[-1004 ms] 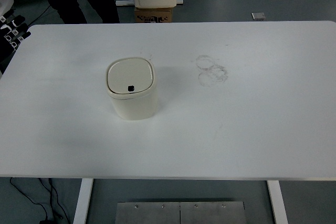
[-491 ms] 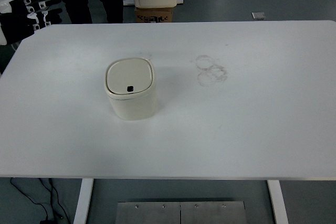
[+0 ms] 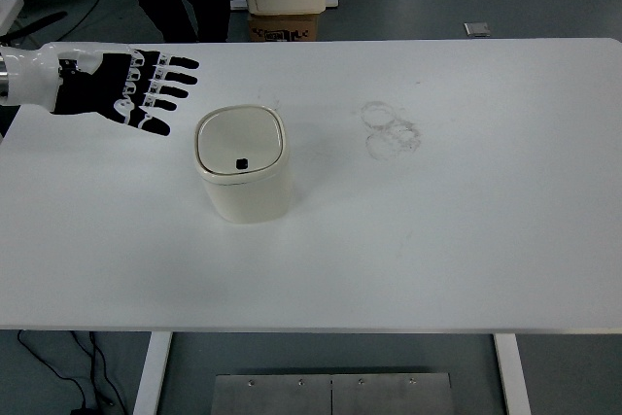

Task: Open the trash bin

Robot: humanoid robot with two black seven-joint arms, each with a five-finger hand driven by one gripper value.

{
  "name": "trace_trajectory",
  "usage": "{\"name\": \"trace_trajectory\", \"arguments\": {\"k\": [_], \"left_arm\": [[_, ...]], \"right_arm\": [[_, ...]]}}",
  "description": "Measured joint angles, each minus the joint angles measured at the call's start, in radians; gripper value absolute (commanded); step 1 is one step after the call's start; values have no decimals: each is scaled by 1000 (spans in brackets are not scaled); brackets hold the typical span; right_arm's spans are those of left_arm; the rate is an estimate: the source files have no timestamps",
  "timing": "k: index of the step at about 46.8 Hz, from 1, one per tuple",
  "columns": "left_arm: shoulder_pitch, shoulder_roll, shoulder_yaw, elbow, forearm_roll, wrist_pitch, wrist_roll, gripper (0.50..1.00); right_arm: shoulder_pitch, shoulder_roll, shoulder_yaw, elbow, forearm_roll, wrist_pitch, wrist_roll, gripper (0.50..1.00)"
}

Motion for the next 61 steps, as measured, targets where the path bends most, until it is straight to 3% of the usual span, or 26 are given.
{"name": "trace_trajectory", "arguments": {"k": [4, 8, 22, 31, 44, 61], "left_arm": [[-16, -11, 0, -10, 44, -42, 75, 1000], [-33, -25, 0, -12, 87, -67, 119, 1000], [-119, -135, 2, -12, 155, -69, 135, 1000], [-125, -208, 12, -11, 159, -69, 207, 1000], [-131, -227, 12, -11, 159, -69, 240, 1000], [-117, -256, 29, -7, 158, -69, 242, 1000]], "right_arm": [[0, 0, 0, 0, 0, 0, 0, 991], [0, 0, 0, 0, 0, 0, 0, 991], [0, 0, 0, 0, 0, 0, 0, 991], [0, 0, 0, 0, 0, 0, 0, 991], [0, 0, 0, 0, 0, 0, 0, 991], [0, 0, 0, 0, 0, 0, 0, 991]]}}
